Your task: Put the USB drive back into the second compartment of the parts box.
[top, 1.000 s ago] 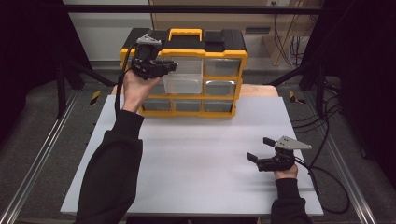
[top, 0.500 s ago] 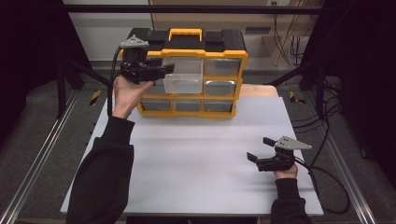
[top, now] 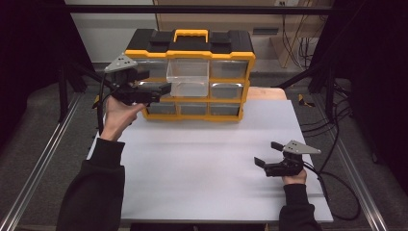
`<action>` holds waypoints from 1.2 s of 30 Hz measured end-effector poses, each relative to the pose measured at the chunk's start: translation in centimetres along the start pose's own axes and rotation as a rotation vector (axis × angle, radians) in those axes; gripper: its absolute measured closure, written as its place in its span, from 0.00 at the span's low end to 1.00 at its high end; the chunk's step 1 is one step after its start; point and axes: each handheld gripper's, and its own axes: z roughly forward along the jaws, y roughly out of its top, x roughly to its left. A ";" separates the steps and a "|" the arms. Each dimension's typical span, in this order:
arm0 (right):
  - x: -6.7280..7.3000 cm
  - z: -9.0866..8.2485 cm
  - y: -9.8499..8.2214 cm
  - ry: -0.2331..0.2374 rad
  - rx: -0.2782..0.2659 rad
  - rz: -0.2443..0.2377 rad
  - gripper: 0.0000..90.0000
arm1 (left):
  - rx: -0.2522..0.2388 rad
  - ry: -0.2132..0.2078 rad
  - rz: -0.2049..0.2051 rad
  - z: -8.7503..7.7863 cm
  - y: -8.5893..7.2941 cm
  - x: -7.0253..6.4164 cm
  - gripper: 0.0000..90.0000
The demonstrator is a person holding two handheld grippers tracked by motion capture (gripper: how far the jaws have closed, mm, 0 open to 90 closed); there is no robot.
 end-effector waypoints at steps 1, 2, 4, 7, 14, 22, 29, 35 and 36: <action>0.0 0.0 0.0 0.001 0.000 0.000 0.03 | -0.009 -0.004 0.004 -0.2 -0.2 0.0 0.06; 0.0 0.0 0.0 0.001 0.000 -0.001 0.03 | -0.018 -0.012 -0.002 -0.4 -0.6 0.1 0.05; 0.0 0.0 0.0 0.001 0.001 0.003 0.03 | -0.026 -0.018 -0.008 -0.7 -1.2 0.1 0.03; 0.0 -0.1 0.0 0.000 -0.001 0.001 0.03 | -0.022 -0.014 -0.009 -1.3 -2.3 -0.1 0.02; 0.0 -0.1 0.0 -0.002 -0.003 -0.002 0.03 | -0.051 -0.038 -0.019 -2.3 -5.2 0.0 0.01; 0.0 0.0 0.0 -0.001 -0.002 -0.002 0.03 | -0.049 -0.058 -0.017 -2.9 -9.4 0.2 0.01; 0.0 0.0 -0.1 -0.001 0.001 -0.003 0.03 | -0.042 -0.065 -0.037 -3.1 -13.6 0.6 0.01; 0.1 0.1 -0.1 -0.001 0.011 -0.002 0.03 | -0.031 -0.071 -0.054 -3.2 -16.2 1.0 0.01; 0.1 0.2 -0.1 -0.003 0.011 -0.002 0.03 | -0.034 -0.075 -0.056 -3.2 -16.8 1.0 0.01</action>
